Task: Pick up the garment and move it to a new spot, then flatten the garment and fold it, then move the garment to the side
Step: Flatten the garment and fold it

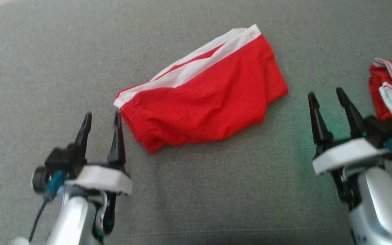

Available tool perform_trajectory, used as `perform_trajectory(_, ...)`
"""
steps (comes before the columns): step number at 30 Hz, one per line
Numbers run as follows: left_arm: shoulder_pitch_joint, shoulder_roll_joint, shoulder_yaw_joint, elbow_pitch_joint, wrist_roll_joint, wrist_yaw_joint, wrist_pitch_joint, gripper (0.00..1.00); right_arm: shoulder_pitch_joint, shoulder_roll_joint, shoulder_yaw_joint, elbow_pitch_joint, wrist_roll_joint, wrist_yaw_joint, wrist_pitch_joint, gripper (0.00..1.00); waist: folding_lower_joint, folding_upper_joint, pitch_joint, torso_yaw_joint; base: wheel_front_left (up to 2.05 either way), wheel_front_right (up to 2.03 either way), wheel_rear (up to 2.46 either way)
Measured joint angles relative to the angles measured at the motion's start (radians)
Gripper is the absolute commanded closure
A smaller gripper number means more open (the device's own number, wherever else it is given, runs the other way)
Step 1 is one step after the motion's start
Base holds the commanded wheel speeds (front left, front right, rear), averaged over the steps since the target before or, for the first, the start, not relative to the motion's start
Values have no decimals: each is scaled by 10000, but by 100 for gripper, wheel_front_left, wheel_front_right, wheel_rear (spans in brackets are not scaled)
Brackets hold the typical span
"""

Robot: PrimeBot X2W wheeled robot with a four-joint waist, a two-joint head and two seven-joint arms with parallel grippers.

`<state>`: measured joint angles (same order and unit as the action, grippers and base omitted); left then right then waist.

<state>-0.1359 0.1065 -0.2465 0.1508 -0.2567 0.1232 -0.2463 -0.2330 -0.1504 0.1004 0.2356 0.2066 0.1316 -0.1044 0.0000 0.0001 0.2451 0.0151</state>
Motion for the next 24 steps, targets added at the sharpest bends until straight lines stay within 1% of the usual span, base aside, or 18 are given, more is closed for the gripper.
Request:
perform_trajectory(5,-810,-82,-247,79,2,-107,-4,0,-1693,-61,351,1891,88,0,-36,0,0,0,490,211,0,0,0)
perform_trajectory(6,-907,-127,-314,150,2,-178,-4,0,-2004,-65,443,2286,134,0,-113,0,0,0,560,290,0,0,0)
perform_trajectory(9,-1011,-207,-380,236,2,-180,-19,0,-2820,-50,736,3511,173,0,-84,0,0,0,739,533,0,0,0)
perform_trajectory(13,-1039,-265,-437,470,0,-186,-21,0,-3566,40,1091,5064,326,0,671,0,0,0,874,806,0,0,0)
perform_trajectory(18,-1167,-337,-433,543,-2,-190,-33,0,-4240,203,1580,5772,732,0,1175,0,0,0,875,931,0,0,0)
perform_trajectory(21,-1164,-378,-414,550,-2,-190,-33,0,-4456,253,1852,5981,1133,0,1434,0,0,0,854,917,0,0,0)
perform_trajectory(22,-1164,-391,-410,550,0,-194,-33,0,-4505,263,1923,6046,1275,0,1494,35,0,0,848,911,0,0,0)
perform_trajectory(23,-1164,-407,-403,550,-2,-249,-35,0,-4554,267,1990,6080,1425,0,1540,78,0,0,844,905,0,0,0)
perform_trajectory(24,-1164,-416,-397,548,0,-276,-35,0,-4581,267,2077,6107,1569,0,1546,100,0,0,839,901,0,0,0)
